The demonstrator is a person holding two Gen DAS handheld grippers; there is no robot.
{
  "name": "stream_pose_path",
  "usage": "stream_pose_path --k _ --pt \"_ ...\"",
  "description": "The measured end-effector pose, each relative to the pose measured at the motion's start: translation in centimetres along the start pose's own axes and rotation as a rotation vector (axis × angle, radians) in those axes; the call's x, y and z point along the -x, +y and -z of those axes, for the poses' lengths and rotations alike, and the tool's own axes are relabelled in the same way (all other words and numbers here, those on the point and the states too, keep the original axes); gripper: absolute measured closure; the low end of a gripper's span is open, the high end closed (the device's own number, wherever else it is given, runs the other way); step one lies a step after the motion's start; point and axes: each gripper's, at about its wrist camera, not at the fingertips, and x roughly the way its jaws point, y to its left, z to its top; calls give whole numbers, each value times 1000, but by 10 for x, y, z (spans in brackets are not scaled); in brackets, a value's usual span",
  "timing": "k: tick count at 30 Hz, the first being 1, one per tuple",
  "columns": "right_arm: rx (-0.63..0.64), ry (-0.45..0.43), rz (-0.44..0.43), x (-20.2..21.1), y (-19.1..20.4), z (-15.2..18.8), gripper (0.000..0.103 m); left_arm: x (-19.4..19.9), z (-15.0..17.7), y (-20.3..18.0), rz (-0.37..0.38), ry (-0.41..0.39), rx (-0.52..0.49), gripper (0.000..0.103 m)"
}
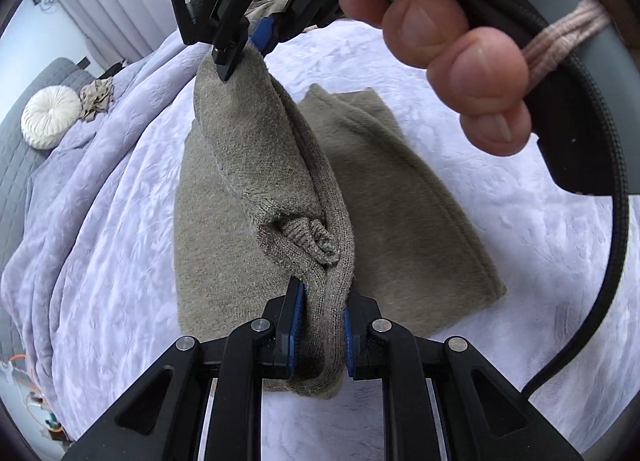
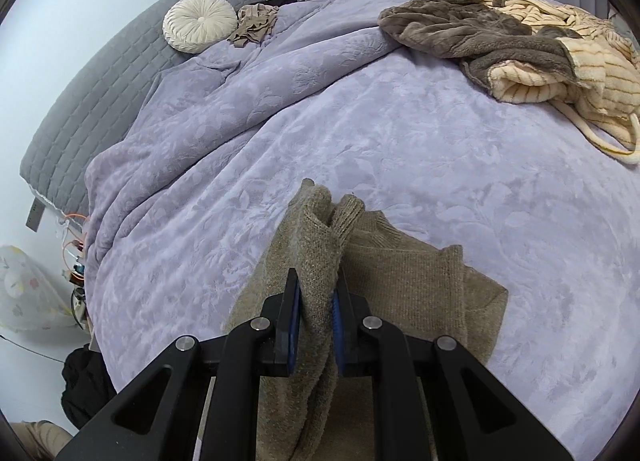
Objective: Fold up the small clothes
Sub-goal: 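Lift the gripped sweater edge upward with both grippers, then fold the raised edge over onto the sweater and open both grippers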
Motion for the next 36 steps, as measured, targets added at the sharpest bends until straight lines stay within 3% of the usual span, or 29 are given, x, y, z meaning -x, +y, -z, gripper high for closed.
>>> stream_pose_path --k 15,34,35,36 --pt "-131 -76 -89 10 -87 39 88 -16 0 -66 -60 32 -180 85" --pt "-253 -65 -129 -25 -149 65 88 -29 2 -96 -108 41 -219 84" --pt "-255 -64 -132 -23 -148 64 87 -28 1 -93 -95 46 -212 83" --pt "-258 -63 -138 -21 -147 64 82 -25 0 -87 -71 53 -199 73"
